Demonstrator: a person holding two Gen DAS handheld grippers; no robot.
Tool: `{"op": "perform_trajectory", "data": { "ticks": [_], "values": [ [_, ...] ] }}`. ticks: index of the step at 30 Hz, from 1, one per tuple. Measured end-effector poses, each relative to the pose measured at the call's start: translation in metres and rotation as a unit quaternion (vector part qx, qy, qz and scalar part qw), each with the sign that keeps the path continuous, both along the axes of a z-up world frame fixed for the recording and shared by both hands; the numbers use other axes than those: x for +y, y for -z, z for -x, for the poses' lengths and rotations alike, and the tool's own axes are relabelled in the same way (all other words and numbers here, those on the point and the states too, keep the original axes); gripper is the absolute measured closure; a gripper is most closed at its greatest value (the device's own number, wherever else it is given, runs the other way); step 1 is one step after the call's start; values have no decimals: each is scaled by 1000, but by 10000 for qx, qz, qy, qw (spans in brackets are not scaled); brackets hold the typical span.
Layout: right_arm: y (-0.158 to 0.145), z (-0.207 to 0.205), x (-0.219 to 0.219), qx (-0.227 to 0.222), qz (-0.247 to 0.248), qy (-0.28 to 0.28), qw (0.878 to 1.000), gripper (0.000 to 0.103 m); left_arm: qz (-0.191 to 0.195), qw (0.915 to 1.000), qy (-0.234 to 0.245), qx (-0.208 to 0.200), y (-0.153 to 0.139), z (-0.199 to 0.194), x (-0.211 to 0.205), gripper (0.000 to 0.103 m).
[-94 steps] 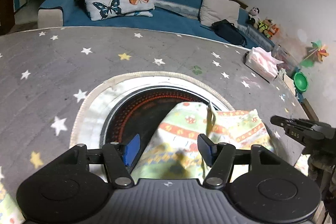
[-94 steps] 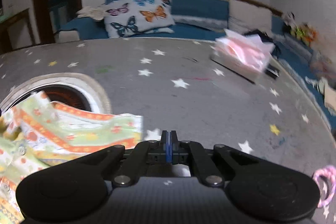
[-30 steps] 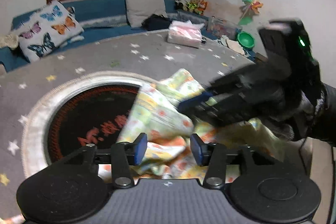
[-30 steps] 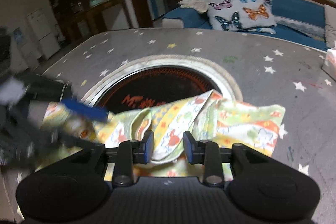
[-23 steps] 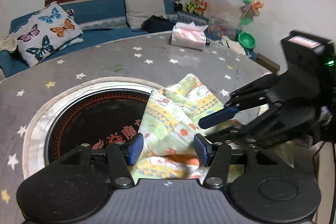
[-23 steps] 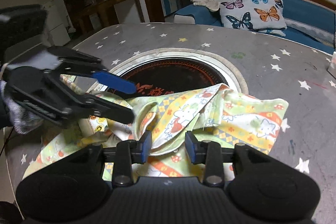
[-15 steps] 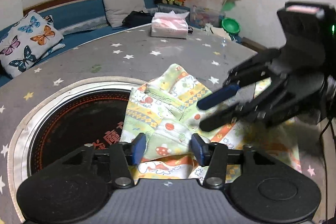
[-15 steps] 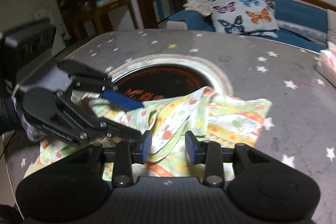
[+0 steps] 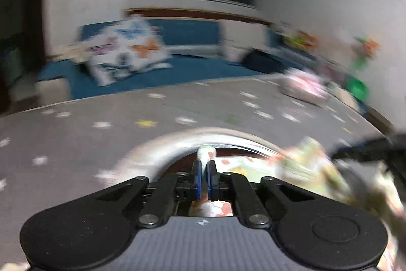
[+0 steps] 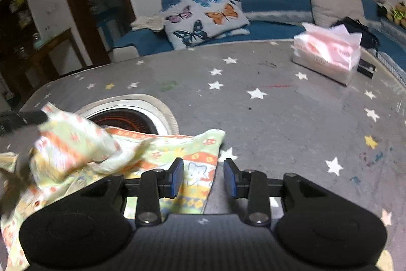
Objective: Fold clothes
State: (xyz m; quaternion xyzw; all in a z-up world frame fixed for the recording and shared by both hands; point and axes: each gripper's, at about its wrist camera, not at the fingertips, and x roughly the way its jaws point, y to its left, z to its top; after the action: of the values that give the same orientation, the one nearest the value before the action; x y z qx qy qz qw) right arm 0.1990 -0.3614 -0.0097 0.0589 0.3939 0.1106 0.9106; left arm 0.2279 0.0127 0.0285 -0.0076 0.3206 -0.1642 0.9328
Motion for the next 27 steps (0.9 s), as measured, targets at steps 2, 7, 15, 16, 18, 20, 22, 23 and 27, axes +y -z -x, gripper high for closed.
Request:
{"op": "perform_trajectory", "data": {
  "ticks": [2,7,15,16,18,20,22,23,27],
  "values": [
    [7,-9,4,92,33,38,9999,69,18,9993,-363,110,1,-11,18,101],
    [20,-24,17,197,309,69,9993,95,-61,9965,-808,212,12,-28,42,102],
    [18,-36,24,168,424,35,9990,98,400,9959,-306,753,22,-33,43,81],
    [19,-36,24,173,436,32,9989,98,378,9957,-265,801,24,-32,40,55],
    [18,-36,24,175,432,23,9989,98,284,9958,-289,817,29,-31,32,42],
    [18,-36,23,176,428,14,9989,98,143,9961,-299,821,34,-30,25,42],
    [18,-36,23,177,426,5,9989,98,2,9961,-308,824,40,-29,18,42],
    [18,-36,23,174,436,-4,9989,98,-69,9961,-313,826,42,-29,14,43],
    [19,-36,24,163,477,-37,9987,98,-281,9947,-434,885,54,-32,9,60]
  ]
}}
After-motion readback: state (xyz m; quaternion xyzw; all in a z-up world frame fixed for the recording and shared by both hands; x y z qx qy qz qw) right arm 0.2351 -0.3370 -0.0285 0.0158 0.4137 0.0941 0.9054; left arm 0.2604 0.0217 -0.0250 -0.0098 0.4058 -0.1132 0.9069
